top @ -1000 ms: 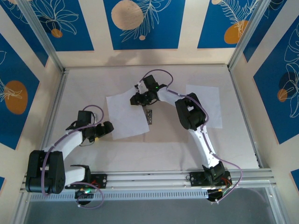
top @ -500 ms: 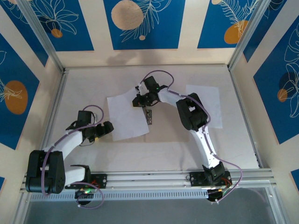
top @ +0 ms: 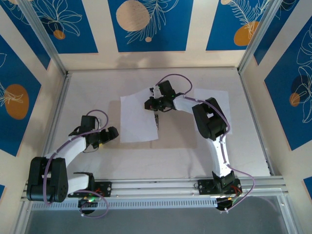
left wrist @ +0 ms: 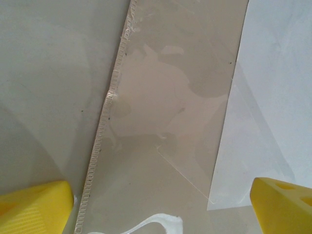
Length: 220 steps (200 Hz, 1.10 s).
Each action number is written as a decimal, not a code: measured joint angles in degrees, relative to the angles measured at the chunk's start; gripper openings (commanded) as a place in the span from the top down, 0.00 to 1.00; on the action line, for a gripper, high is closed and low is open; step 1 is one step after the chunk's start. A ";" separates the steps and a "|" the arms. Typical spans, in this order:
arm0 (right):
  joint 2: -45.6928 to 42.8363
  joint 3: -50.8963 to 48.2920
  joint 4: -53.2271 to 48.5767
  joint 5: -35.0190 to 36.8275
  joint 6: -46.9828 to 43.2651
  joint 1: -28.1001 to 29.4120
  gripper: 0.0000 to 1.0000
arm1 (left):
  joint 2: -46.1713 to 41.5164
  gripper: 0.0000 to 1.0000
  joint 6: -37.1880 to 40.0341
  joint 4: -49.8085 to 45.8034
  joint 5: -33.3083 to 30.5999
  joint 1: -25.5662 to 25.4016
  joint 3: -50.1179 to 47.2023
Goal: Put the files into the folder
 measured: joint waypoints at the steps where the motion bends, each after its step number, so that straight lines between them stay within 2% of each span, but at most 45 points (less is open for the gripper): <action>1: 0.00 -0.02 0.07 0.04 0.07 0.02 0.99 | 0.00 0.05 0.00 0.00 0.00 0.00 0.00; 148: 0.00 -8.26 14.67 3.85 9.75 2.95 0.99 | 0.00 0.04 0.00 0.00 0.02 0.00 0.00; 220: 0.00 -8.74 18.51 6.51 13.25 4.28 0.99 | -0.02 0.04 0.00 0.00 0.02 0.02 0.00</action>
